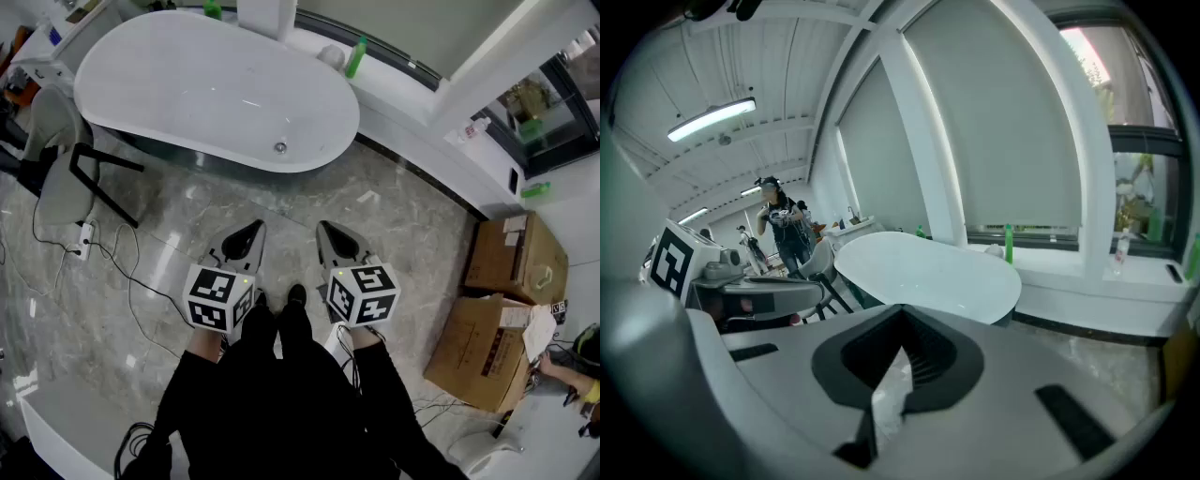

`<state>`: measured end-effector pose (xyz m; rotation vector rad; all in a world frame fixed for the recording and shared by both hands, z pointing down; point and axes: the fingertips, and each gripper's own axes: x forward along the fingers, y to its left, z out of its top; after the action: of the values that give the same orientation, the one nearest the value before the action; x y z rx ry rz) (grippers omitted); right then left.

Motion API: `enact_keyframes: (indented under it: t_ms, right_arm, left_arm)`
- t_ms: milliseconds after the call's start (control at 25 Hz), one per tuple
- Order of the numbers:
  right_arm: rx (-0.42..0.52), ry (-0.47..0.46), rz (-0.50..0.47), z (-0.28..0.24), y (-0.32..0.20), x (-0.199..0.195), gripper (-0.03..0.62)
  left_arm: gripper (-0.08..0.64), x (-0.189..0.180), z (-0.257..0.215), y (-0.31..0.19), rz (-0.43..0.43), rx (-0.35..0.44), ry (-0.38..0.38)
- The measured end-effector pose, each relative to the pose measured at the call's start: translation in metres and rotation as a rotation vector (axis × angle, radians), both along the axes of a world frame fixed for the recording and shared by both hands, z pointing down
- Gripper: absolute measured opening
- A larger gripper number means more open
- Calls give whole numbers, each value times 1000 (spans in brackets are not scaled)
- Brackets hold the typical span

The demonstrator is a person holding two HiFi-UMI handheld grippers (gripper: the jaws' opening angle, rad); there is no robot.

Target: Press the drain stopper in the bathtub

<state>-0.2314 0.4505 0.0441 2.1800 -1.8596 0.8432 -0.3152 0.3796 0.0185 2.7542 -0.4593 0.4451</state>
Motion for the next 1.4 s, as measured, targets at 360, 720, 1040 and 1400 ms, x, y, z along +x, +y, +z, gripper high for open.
enact_keyframes:
  t_ms: [360,720,1040,1400]
  right_arm:
    - [-8,4,1,5,0,9,2]
    - [4,-38,-9,9,-1,17,3]
    - [-2,-31,-16,9,5,58,3]
    - [4,24,-58,-2,-12,105,3]
  left_arm:
    - [5,1,8,-4,-22,-15,-16]
    - [5,6,11,-10,-38,-14,-35]
    - [5,30,9,-20,-79,-4,-48]
    - [5,74,-3,-26,-100,39,-43]
